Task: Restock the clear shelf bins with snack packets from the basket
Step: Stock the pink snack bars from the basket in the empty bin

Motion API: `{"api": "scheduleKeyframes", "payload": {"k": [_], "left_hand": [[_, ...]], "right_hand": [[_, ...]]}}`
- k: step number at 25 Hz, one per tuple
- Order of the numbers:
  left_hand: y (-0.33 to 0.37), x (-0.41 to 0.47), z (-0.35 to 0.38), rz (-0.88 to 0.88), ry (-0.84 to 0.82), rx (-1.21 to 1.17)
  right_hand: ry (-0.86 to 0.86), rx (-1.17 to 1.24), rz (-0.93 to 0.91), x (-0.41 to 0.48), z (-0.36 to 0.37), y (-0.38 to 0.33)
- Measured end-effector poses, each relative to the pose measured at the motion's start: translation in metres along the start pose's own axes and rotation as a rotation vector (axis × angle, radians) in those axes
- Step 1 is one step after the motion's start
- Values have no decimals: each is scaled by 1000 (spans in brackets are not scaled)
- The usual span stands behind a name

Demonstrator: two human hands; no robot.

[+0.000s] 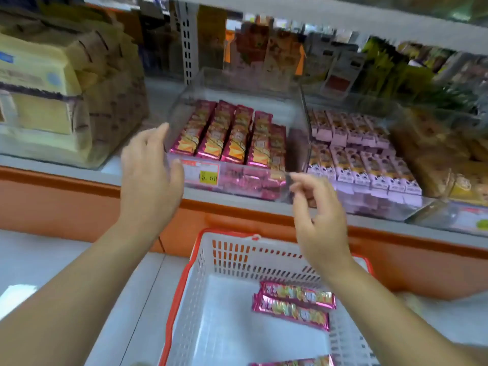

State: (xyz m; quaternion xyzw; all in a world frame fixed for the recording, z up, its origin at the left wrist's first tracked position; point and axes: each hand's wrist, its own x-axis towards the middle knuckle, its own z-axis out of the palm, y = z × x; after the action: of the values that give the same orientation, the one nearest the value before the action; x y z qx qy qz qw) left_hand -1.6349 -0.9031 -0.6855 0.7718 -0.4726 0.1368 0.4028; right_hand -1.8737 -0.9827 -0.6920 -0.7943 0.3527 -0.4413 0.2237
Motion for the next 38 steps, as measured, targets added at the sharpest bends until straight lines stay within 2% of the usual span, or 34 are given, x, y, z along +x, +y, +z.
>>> {"api": "scheduleKeyframes", "payload": {"k": [2,3,6,8,10,13,16,21,23,25,27,29,32,33,36,38], "left_hand": [[14,-31,10,193,-36,-12],[25,-51,18,251,-153,-41],[34,-125,58,251,-703,-50],[19,-171,88,173,-1006,26],[3,-205,109,80,-1165,45],[-3,-239,124,-23,-1262,33],[0,-252,129,-38,-1317,43],[-7,-247,128,-110,-1274,28],[-12,-246,126,-143,-1269,24],[-14,-245,126,-160,-1264,9],[-11,-245,128,-194,-1275,0],[-4,-245,127,-257,-1308,15],[15,-242,125,-406,-1322,-3],[23,-238,123,-519,-1294,-102],[46,-229,113,-908,-1118,-607],[55,-224,107,-992,-1043,-792]], "right_hand": [[-138,-130,177,-52,-4,56],[-278,-216,314,-79,-3,91],[-769,-432,645,-157,0,181],[-968,-538,684,-194,0,216],[-1046,-606,687,-211,3,233],[-1031,-622,702,-212,16,247],[-1044,-687,709,-211,30,256],[-1176,-947,628,-221,35,248],[-1267,-917,651,-225,35,239],[-1304,-764,720,-227,34,229],[-1223,-468,886,-220,32,214],[-1056,-144,1039,-207,29,189],[-852,106,1020,-193,25,147],[-803,143,993,-191,23,133],[-676,252,941,-195,13,102],[-618,280,929,-194,3,86]]}}
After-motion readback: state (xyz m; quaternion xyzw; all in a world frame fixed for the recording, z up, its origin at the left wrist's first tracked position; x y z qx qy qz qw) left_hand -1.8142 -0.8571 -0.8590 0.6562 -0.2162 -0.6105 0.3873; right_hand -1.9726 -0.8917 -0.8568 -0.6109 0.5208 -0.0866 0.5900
